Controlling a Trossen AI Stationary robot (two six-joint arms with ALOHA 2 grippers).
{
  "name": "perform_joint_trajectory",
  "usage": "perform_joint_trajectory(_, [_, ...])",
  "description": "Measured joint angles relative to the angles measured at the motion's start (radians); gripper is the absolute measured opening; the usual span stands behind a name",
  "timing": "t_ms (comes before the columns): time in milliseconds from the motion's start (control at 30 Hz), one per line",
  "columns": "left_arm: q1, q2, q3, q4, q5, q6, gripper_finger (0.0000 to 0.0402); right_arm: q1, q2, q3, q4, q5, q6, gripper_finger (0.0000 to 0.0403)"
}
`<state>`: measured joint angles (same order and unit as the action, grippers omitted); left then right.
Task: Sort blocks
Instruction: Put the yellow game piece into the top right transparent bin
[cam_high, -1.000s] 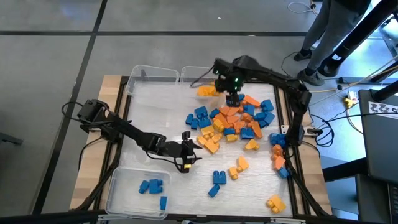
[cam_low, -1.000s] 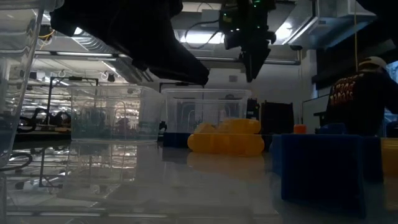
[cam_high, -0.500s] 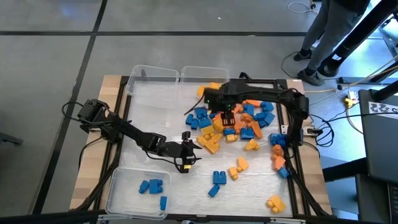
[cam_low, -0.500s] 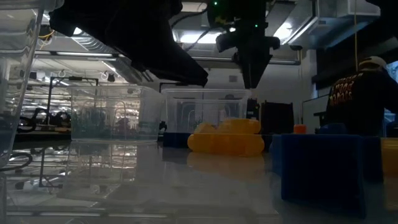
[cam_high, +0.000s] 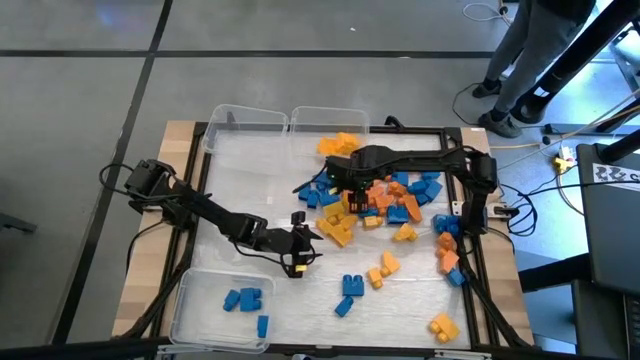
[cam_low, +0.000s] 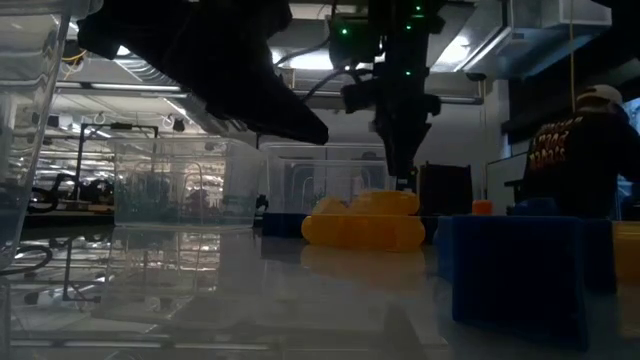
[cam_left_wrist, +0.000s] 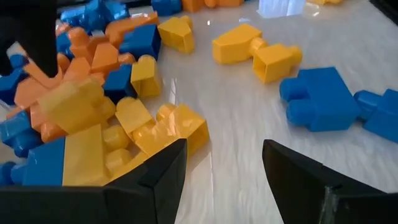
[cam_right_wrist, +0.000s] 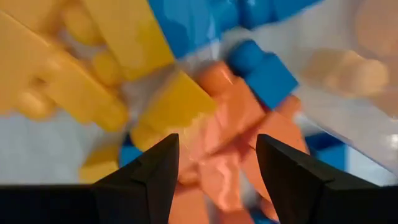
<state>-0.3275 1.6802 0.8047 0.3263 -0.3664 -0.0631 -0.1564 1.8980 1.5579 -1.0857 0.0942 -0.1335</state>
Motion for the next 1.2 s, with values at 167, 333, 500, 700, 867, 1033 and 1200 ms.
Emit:
perform_joint_trajectory(167, [0.000,0.000,0.000,-0.005,0.000,0.001,0.0200,0.001,0.000,-0.002,0.006,-0.036,0.088,0.0216])
perform_joint_trajectory(333, [0.000,0.000,0.000,-0.008,0.000,0.011,0.0200,0.001,0.000,-0.002,0.029,-0.053,0.187,0.0216])
perform_joint_trajectory(500, [0.000,0.000,0.000,-0.035,0.000,-0.011,0.0200,0.000,0.000,-0.002,0.038,-0.053,0.309,0.0216])
perform_joint_trajectory(700, [-0.009,0.000,0.000,-0.037,0.000,-0.014,0.0200,0.014,0.000,-0.002,0.043,-0.032,0.426,0.0216])
perform_joint_trajectory(867, [-0.018,0.000,0.000,-0.036,0.000,-0.012,0.0200,0.038,0.000,-0.002,0.041,-0.001,0.495,0.0216])
perform_joint_trajectory(1033, [-0.019,0.000,0.000,-0.035,0.000,-0.009,0.0200,0.054,0.000,-0.002,0.041,0.026,0.521,0.0216])
perform_joint_trajectory(1200, [-0.019,0.000,0.000,-0.031,0.000,-0.011,0.0200,0.058,0.005,-0.002,0.041,0.071,0.529,0.0216])
